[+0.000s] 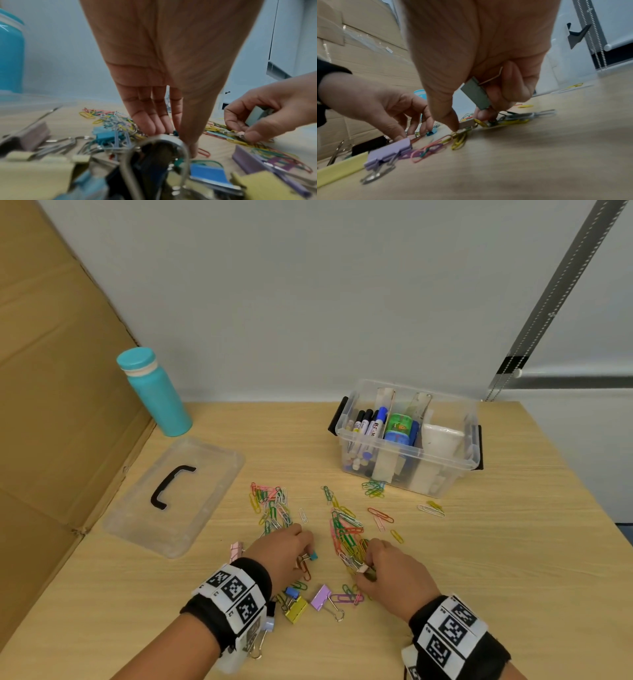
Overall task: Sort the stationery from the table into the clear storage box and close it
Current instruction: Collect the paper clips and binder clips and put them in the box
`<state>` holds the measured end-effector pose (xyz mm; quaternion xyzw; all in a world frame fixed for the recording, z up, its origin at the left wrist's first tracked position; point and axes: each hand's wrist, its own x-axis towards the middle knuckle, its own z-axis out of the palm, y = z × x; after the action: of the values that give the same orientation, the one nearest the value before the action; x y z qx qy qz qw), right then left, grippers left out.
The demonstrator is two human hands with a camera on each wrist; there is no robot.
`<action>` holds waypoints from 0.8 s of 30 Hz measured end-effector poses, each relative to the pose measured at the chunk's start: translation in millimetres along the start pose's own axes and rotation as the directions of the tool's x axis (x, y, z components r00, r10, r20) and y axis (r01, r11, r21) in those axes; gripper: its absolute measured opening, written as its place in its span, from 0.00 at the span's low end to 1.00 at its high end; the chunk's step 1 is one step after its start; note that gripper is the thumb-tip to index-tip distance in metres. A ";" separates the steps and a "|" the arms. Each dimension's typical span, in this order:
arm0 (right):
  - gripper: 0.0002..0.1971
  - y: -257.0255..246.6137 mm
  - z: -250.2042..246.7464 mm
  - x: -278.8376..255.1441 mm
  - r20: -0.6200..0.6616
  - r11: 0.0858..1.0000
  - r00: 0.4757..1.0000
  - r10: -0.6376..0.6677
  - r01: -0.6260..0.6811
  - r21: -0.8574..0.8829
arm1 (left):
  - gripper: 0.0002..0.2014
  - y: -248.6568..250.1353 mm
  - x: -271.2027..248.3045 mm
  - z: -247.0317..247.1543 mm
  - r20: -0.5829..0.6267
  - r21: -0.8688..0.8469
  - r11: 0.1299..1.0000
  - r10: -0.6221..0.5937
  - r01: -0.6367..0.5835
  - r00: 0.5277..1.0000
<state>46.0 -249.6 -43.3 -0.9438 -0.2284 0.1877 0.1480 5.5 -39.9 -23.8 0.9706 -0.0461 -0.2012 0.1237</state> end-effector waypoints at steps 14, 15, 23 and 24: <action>0.06 11.4 4.5 3.3 -0.072 0.987 0.997 0.021 -0.010 0.160 | 0.13 13.2 25.6 -5.5 -0.034 0.109 0.993 0.041 -0.037 0.999; 0.06 10.5 4.3 2.6 -0.085 0.986 0.996 0.016 -0.002 0.168 | 0.14 12.2 24.5 -7.0 -0.058 0.049 0.997 0.054 -0.051 0.997; 0.16 -2.2 5.7 4.9 0.004 0.984 0.984 -0.176 0.176 -0.036 | 0.06 16.8 -3.4 -9.0 -0.052 -0.323 0.936 0.129 -0.139 0.990; 0.15 -3.6 7.7 7.3 0.025 0.982 0.984 -0.175 0.177 -0.064 | 0.07 18.1 -5.1 -6.0 -0.015 -0.306 0.941 0.146 -0.144 0.989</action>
<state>47.5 -241.4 -50.8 -0.9224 -0.3184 0.1755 0.1305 2.5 -55.3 -11.9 0.9329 -0.0860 -0.1999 0.2869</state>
